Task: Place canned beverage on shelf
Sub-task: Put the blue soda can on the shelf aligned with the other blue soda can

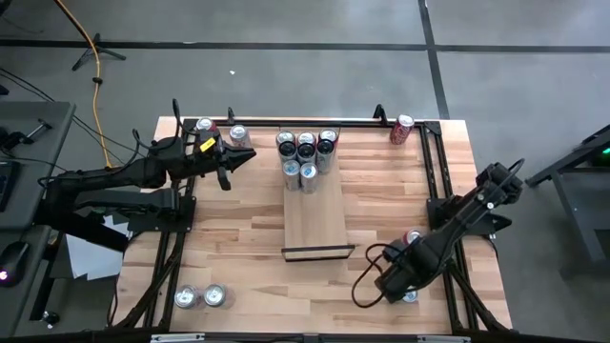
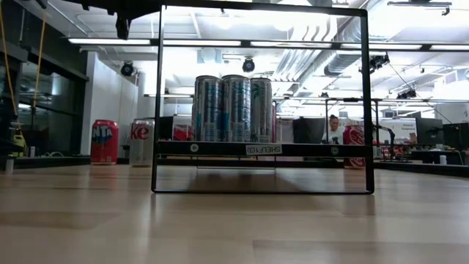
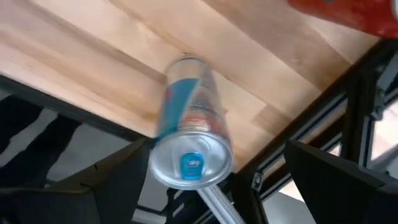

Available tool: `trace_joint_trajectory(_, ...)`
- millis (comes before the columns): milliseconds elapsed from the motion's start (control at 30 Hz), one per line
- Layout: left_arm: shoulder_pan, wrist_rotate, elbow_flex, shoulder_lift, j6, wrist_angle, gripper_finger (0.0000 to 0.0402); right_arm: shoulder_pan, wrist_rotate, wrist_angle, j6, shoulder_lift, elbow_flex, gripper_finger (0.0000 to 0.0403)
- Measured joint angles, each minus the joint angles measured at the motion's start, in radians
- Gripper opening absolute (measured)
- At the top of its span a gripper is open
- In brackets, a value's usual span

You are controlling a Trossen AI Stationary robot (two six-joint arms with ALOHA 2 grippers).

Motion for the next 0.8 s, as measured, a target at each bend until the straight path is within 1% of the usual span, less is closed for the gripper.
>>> trace_joint_trajectory(133,0.000,0.000,0.000,0.000,0.000,-0.002,0.0000,0.026,-0.047,0.076,0.046,0.001,-0.056,0.0359)
trace_joint_trajectory(367,0.000,0.000,0.000,0.000,0.001,-0.003,0.0000,0.058,-0.057,0.252,0.136,0.003,-0.139,0.0359)
trace_joint_trajectory(433,0.000,0.000,0.000,0.000,0.001,-0.003,0.0000,0.064,-0.057,0.278,0.156,0.003,-0.152,0.0359)
trace_joint_trajectory(600,0.000,-0.001,0.000,0.000,0.001,-0.003,0.0000,0.075,-0.059,0.278,0.164,0.003,-0.162,0.0355)
trace_joint_trajectory(700,0.000,-0.001,0.000,0.000,0.001,-0.003,0.0000,0.074,-0.061,0.278,0.161,0.003,-0.162,0.0327)
trace_joint_trajectory(800,0.000,-0.001,0.000,0.000,0.008,-0.004,0.0000,0.073,-0.084,0.292,0.142,0.001,-0.161,0.0274)
